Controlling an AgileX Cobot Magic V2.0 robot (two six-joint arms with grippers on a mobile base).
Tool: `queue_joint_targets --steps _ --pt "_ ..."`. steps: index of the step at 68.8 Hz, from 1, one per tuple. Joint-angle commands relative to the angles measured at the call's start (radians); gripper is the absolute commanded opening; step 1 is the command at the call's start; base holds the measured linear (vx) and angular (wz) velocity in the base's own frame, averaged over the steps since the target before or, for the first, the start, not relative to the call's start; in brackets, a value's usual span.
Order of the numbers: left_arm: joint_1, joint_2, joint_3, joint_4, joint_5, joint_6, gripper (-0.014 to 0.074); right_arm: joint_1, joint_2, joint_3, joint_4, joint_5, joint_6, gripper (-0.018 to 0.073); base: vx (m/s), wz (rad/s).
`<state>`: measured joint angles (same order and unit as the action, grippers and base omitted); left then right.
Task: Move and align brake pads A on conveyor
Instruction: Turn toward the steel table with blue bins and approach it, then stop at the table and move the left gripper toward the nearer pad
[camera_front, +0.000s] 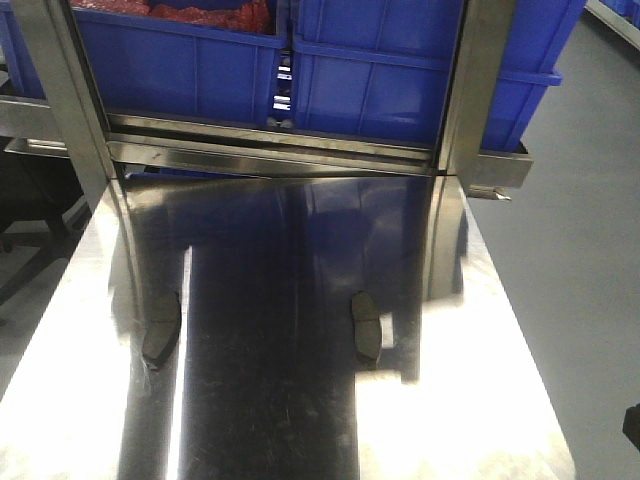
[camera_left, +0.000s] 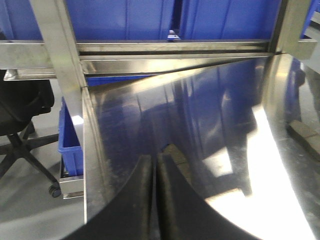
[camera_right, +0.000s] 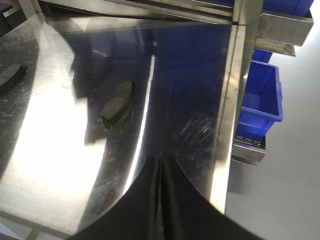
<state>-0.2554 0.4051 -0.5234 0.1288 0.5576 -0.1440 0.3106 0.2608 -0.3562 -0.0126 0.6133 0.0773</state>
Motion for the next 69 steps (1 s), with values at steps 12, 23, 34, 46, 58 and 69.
queue_joint_targets --steps 12,23,34,46,58,69 --pt "0.004 0.009 -0.026 0.004 -0.070 -0.007 -0.0006 0.000 0.007 -0.027 -0.005 -0.065 -0.012 -0.0010 0.10 0.12" --pt "0.004 0.009 -0.026 0.004 -0.070 -0.007 -0.0006 0.000 0.007 -0.027 -0.005 -0.066 -0.012 -0.0010 0.11 0.05" --pt "0.004 0.009 -0.026 0.004 -0.070 -0.007 -0.0006 0.000 0.007 -0.027 -0.005 -0.066 -0.012 -0.0010 0.07 -0.02" --pt "0.004 0.009 -0.026 0.004 -0.070 -0.007 -0.0006 0.000 0.007 -0.027 -0.005 -0.066 -0.012 -0.0010 0.03 0.00" --pt "0.004 0.009 -0.026 0.004 -0.070 -0.007 -0.0006 0.000 0.007 -0.027 -0.005 -0.066 -0.012 -0.0010 0.01 0.01" --pt "0.004 0.009 -0.026 0.004 -0.070 -0.007 -0.0006 0.000 0.007 -0.027 -0.005 -0.066 -0.012 -0.0010 0.00 0.00"
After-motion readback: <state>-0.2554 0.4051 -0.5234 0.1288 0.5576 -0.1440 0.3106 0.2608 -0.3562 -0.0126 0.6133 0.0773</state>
